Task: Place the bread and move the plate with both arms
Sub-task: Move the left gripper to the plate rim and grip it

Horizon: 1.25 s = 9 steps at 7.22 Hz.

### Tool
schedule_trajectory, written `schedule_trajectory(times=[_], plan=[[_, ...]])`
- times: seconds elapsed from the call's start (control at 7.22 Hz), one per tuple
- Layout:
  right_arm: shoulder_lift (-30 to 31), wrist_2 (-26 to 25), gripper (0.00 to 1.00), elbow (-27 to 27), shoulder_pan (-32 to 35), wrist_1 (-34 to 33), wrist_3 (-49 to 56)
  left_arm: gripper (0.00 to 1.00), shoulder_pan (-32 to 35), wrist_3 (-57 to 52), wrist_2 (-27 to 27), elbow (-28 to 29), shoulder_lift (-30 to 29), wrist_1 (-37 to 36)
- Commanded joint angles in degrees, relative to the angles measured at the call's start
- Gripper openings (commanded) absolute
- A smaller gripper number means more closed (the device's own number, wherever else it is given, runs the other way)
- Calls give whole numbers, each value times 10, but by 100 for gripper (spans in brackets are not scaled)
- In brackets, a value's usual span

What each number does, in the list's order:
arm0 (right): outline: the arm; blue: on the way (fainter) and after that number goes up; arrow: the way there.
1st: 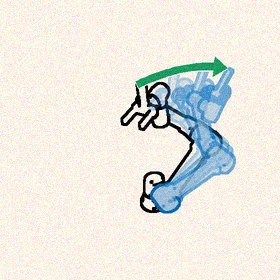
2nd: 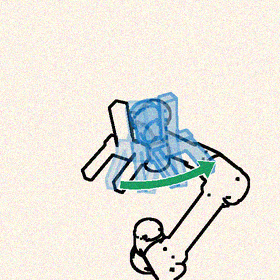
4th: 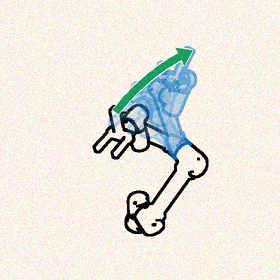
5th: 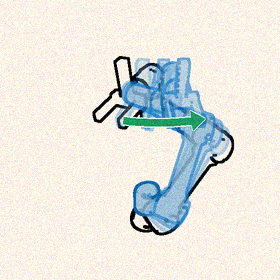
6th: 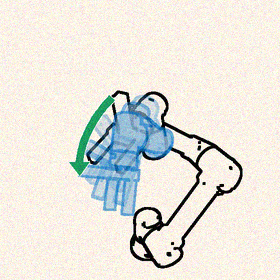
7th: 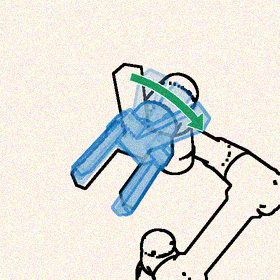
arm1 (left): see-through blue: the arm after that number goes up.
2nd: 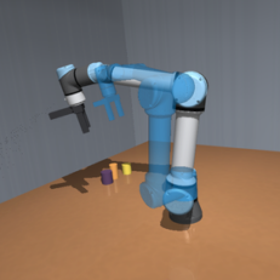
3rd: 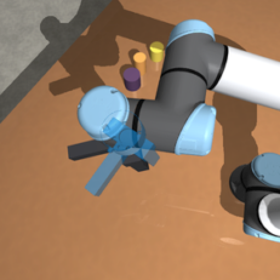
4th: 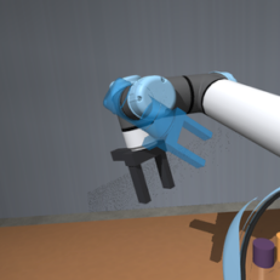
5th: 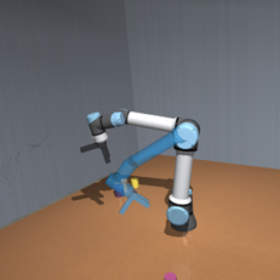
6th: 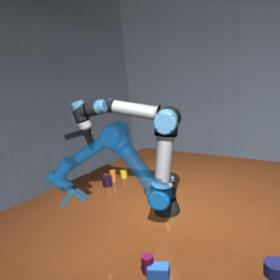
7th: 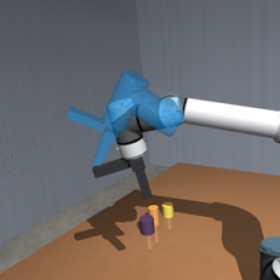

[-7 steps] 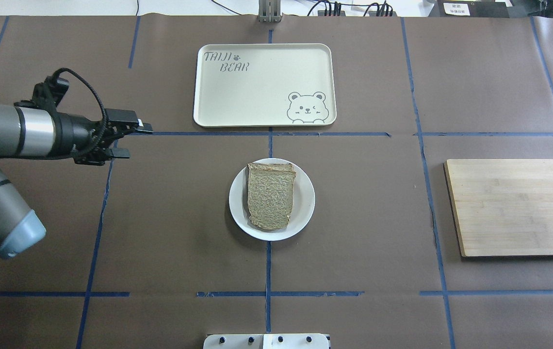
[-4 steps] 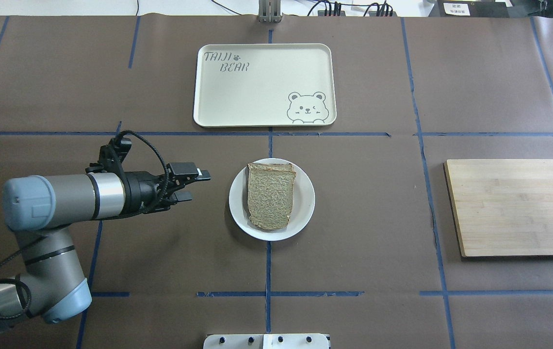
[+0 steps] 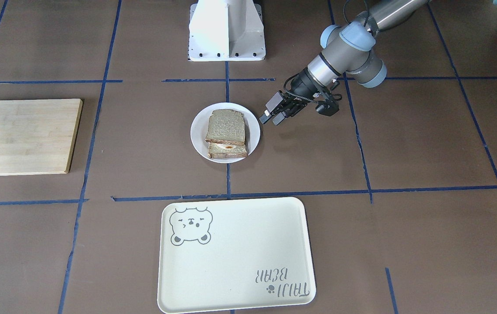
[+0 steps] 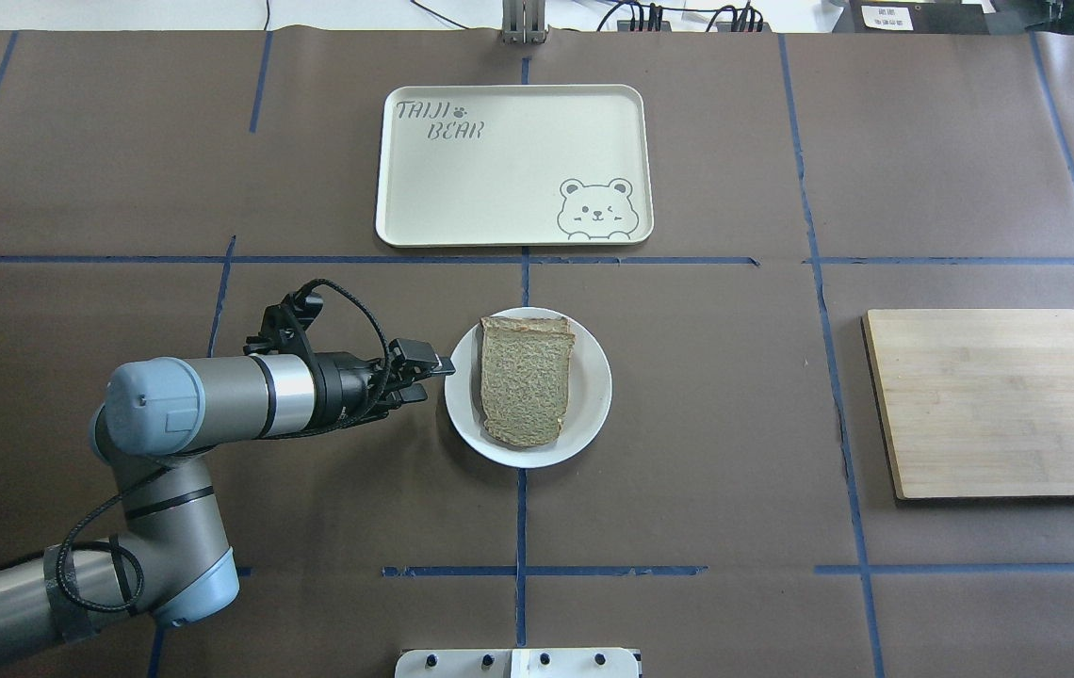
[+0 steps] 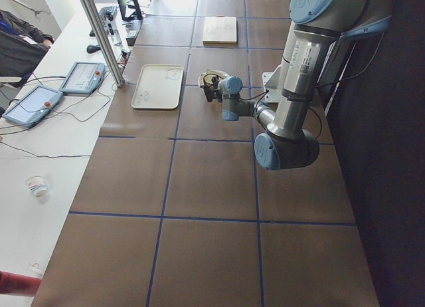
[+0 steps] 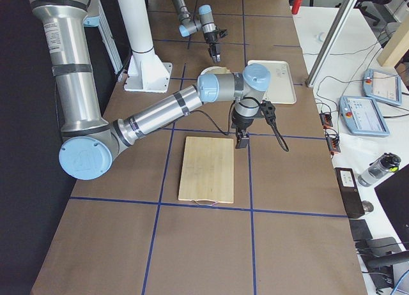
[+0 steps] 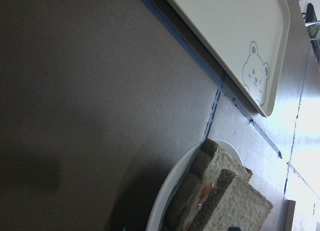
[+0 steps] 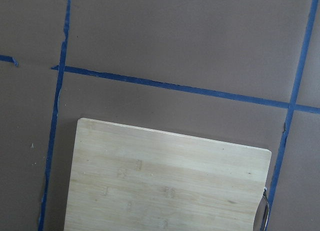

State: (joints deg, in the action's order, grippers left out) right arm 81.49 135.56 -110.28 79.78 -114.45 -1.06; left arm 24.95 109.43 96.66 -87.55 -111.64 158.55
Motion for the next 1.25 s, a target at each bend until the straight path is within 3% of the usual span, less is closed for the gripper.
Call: schedule_trajectory(times=[0.0,0.69,1.11], plan=[[2,1,100,3,0,-1,-1,51,-6,1,0,18,-12,-2],[7,1,100,7,0,-1,-1,47,-20,0,-1,55,-41,-2],[9,1,100,8,0,-1,-1,33,-22,9,0,55,-42,-2]])
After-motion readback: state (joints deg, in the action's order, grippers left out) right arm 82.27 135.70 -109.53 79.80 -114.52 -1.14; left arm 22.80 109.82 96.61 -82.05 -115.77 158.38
